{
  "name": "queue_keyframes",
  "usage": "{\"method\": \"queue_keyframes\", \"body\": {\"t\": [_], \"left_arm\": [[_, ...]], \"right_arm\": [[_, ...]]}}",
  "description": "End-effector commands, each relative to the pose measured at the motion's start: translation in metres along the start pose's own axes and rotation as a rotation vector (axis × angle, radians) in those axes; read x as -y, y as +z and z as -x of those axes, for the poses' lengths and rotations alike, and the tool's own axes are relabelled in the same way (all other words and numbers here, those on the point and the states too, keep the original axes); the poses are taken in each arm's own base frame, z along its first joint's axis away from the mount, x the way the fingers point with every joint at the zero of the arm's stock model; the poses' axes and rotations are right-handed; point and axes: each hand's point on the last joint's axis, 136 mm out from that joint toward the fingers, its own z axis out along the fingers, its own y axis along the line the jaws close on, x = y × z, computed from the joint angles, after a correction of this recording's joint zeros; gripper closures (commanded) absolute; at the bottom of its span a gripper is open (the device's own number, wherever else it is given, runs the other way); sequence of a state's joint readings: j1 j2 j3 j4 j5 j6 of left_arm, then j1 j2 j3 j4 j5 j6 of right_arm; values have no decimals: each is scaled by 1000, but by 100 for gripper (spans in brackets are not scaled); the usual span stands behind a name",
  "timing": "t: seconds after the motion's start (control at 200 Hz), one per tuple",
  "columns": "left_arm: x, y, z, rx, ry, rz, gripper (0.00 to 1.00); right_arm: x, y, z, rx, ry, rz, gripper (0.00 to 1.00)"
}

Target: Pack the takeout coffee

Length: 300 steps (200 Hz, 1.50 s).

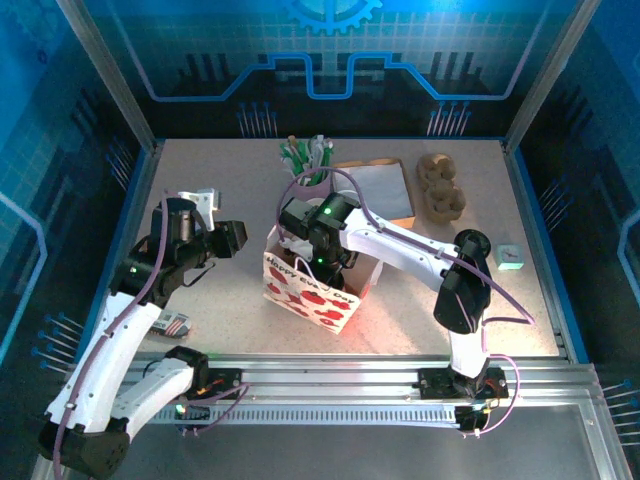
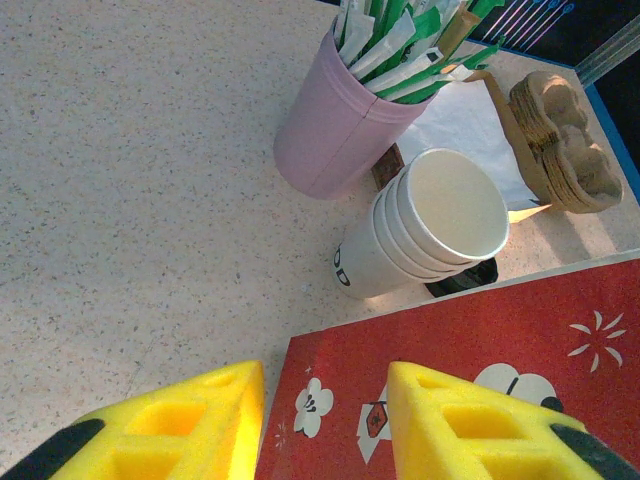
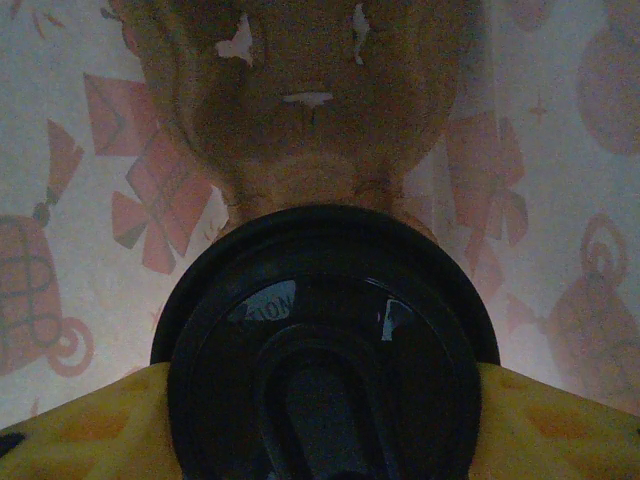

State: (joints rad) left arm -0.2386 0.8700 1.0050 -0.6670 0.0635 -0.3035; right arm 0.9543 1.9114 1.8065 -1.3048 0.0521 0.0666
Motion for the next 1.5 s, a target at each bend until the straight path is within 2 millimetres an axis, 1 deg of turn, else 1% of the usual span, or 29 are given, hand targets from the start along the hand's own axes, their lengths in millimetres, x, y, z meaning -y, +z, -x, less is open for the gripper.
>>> {"method": "queue_keyframes", "body": {"t": [0.0,0.775,1.496], "left_arm": [[-3,-1,2,21,25,10,62],[-3,-2,2,22,27,11,62],[-3,-2,2,22,28,10,62]], "right_arm": [[-3,-11,-5,-1,1,-2,45],[-5,-17,-4,11,-10,-12,43],[-5,-22,-3,22,-12,-21,38]]}}
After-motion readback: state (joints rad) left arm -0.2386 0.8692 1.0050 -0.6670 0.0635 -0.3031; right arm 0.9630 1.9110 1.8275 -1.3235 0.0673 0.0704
